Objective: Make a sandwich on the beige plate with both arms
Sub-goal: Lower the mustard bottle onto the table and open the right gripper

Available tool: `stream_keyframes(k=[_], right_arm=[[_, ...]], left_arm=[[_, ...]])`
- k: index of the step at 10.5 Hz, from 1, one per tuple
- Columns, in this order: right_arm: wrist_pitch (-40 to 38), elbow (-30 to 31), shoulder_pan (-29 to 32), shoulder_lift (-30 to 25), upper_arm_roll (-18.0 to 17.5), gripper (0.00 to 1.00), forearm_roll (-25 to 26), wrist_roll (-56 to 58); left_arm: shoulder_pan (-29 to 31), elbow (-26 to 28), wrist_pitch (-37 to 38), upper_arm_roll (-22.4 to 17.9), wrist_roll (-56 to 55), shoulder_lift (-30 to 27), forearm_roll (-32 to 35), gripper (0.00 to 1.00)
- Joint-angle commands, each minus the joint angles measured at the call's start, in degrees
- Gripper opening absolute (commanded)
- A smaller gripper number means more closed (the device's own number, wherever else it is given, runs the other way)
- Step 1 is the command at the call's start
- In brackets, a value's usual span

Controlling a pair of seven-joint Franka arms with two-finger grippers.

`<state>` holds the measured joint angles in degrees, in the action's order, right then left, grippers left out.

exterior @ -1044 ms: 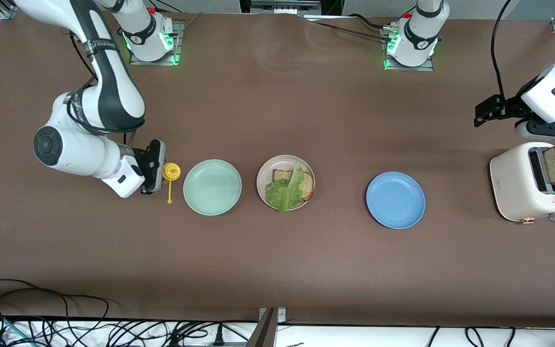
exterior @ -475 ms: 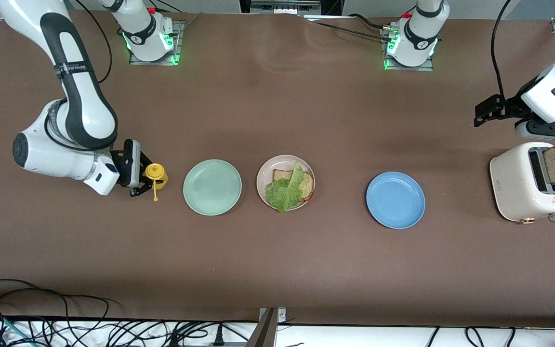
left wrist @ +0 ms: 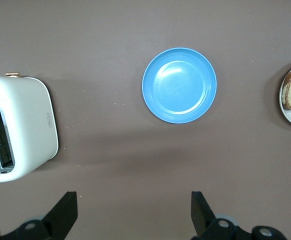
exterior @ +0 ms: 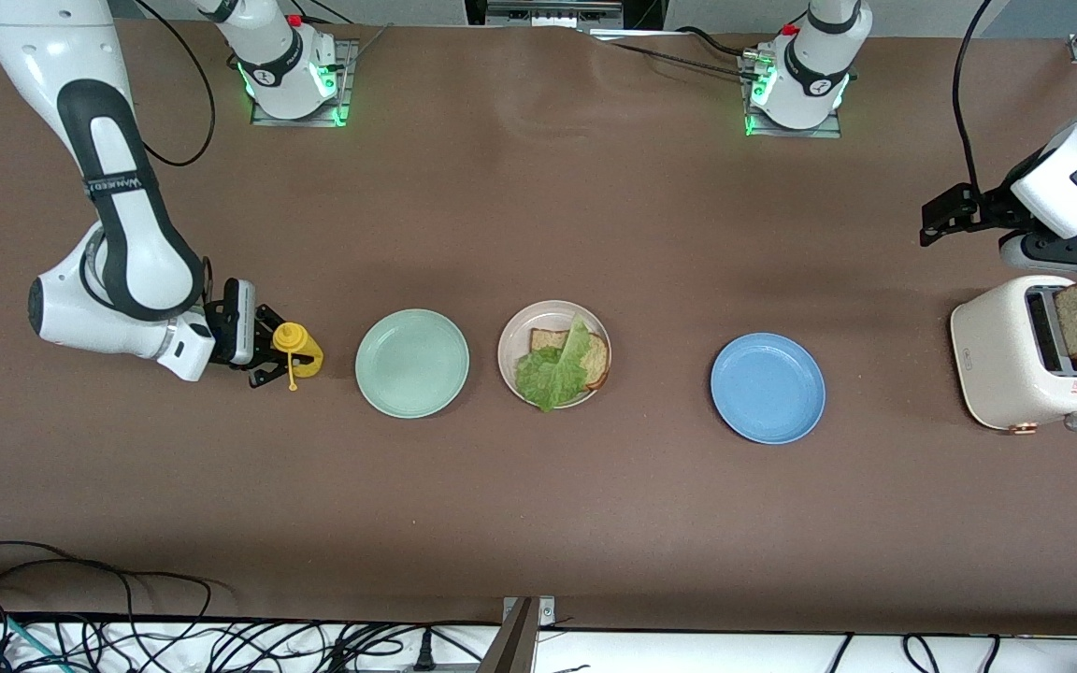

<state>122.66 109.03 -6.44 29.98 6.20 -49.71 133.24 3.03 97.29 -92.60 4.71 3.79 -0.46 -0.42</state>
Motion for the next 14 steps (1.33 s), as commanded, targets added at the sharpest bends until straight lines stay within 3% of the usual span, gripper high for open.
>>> stream_keyframes(k=[1,4,5,11,12,13,14], right_arm=[[-0.3,0.3,0.9,0.7,0.2,0.0,-2.7,4.7],[-1.5,0.3,1.2,0.8,0.5,0.0,-2.7,4.7],[-1.5,0.3,1.2,0.9,0.5,0.07,-2.8,4.6],[-3.6,0.0,1.3,2.5,0.5,0.09,-4.9,4.0],[-3.6,0.0,1.3,2.5,0.5,0.49,-5.0,3.8],[-3.6,0.0,1.4,2.5,0.5,0.7,-5.0,3.8],[-3.6,0.0,1.4,2.6,0.5,0.75,-5.0,3.7]], left_arm=[[0.4,-0.6,0.8,0.1,0.9,-0.2,-1.4,1.0],[0.4,-0.6,0.8,0.1,0.9,-0.2,-1.4,1.0],[0.4,-0.6,0.8,0.1,0.9,-0.2,-1.3,1.0],[0.4,-0.6,0.8,0.1,0.9,-0.2,-1.4,1.0],[0.4,-0.6,0.8,0.1,0.9,-0.2,-1.4,1.0],[0.4,-0.6,0.8,0.1,0.9,-0.2,-1.4,1.0],[0.4,-0.6,0.8,0.1,0.9,-0.2,-1.4,1.0]])
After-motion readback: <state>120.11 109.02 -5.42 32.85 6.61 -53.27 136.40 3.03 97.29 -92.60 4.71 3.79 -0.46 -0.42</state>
